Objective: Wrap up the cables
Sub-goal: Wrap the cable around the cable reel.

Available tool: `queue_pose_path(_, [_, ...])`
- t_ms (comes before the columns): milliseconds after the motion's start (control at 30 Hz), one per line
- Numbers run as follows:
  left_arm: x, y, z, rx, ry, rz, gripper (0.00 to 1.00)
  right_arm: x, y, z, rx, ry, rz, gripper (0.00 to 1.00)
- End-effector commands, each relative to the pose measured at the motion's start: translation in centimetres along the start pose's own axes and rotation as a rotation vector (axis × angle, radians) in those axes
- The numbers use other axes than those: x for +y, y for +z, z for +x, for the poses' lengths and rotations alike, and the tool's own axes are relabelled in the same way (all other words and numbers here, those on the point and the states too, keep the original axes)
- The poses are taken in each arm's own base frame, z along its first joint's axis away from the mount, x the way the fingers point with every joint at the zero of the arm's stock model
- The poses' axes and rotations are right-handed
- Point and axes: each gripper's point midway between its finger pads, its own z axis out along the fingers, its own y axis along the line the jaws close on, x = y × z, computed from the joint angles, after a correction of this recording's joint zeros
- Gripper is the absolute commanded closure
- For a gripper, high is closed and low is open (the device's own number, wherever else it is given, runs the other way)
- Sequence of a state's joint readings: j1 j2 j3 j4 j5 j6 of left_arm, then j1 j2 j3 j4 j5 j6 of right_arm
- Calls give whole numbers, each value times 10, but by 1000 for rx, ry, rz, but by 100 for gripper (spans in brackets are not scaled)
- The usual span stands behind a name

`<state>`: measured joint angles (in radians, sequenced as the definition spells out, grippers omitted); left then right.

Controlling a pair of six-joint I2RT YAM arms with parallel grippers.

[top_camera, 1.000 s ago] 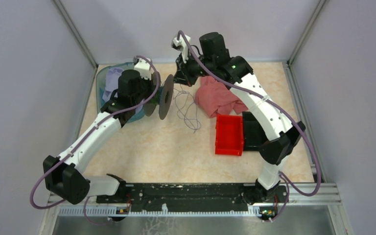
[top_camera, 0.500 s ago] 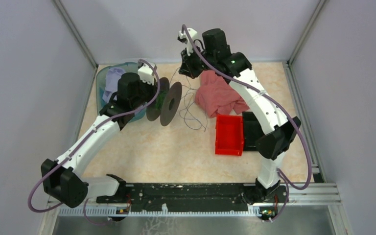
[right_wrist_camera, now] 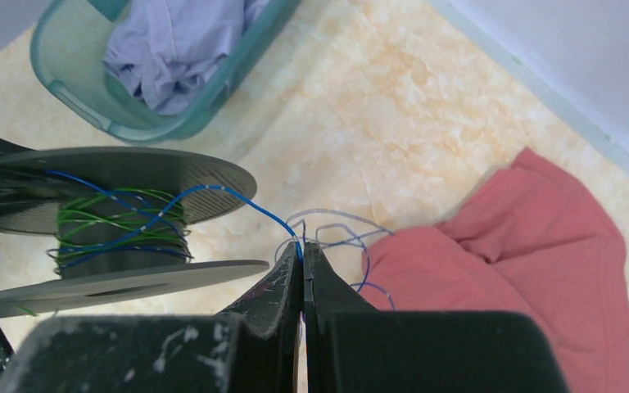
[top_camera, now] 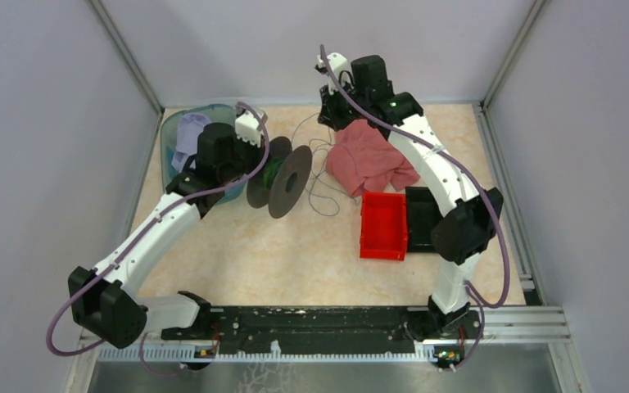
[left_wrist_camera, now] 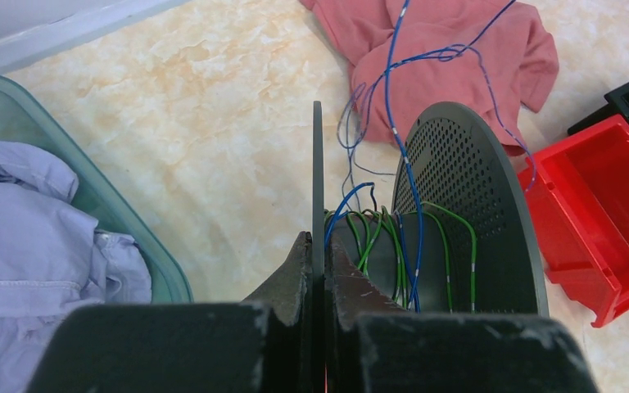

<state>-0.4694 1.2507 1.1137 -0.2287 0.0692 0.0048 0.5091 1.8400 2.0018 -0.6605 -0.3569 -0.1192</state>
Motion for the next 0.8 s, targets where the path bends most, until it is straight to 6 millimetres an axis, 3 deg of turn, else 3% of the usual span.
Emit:
queue_pose_path(0, [-11,-15,-42,-119,3,54,100,-9,4,2,-31,0,5,100])
queue_pose_path(267, [-8,-20,-54,-131,-19,45,100,-21,6,39,17,33,-3,100])
queue_pose_path(767, [-2,-33,-77,-163,-103,47,100,-16,25,101,95,75,-77,100])
